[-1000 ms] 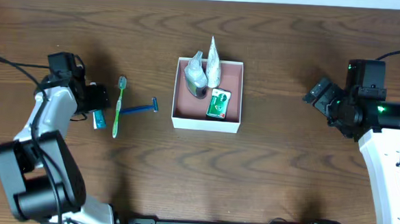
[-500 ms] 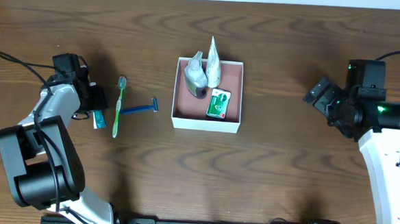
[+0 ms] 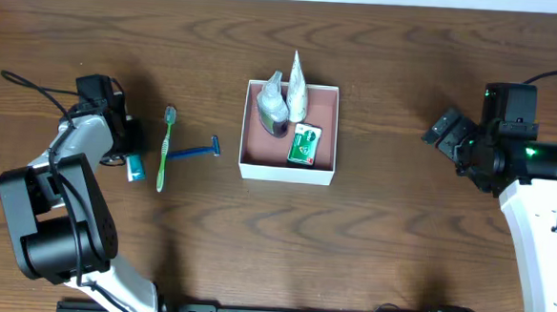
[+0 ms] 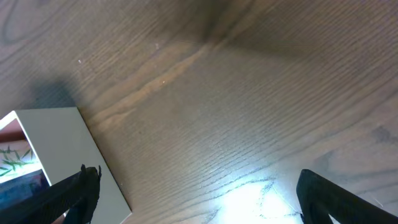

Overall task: Pack container
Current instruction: 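Move left gripper to the Colgate toothpaste tube and grasp it, then carry the toothpaste tube into the box and release, then return left gripper to the green toothbrush and grasp it, then place the toothbrush into the box and release, then grasp the blue razor by its handle with the left gripper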

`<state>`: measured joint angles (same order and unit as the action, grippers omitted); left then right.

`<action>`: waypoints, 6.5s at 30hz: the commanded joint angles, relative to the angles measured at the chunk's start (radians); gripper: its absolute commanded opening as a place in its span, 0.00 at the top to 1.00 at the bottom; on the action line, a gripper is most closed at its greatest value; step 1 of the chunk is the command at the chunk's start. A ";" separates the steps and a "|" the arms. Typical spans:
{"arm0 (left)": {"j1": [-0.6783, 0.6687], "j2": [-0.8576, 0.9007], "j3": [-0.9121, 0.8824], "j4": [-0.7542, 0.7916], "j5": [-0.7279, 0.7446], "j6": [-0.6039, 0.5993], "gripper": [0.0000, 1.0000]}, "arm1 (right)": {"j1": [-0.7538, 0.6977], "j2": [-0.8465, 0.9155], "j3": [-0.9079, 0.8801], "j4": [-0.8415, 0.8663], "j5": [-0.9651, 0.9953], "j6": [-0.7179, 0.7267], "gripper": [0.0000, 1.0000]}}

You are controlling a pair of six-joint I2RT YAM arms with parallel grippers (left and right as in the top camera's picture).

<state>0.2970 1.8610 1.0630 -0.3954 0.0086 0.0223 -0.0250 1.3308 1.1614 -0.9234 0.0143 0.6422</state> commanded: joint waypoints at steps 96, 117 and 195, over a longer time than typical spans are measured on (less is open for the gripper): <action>-0.202 -0.135 -0.027 -0.046 0.043 0.047 0.35 | -0.005 0.001 0.003 -0.002 0.000 -0.004 0.01; -0.171 0.021 -0.027 -0.038 0.028 0.047 0.64 | -0.005 0.001 0.003 -0.002 0.000 -0.004 0.01; -0.391 -0.381 -0.012 -0.270 -0.023 0.247 0.23 | -0.005 0.001 0.003 -0.002 0.000 -0.004 0.01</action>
<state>-0.1284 1.3724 1.0512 -0.6792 -0.0311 0.3073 -0.0250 1.3308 1.1614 -0.9234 0.0143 0.6422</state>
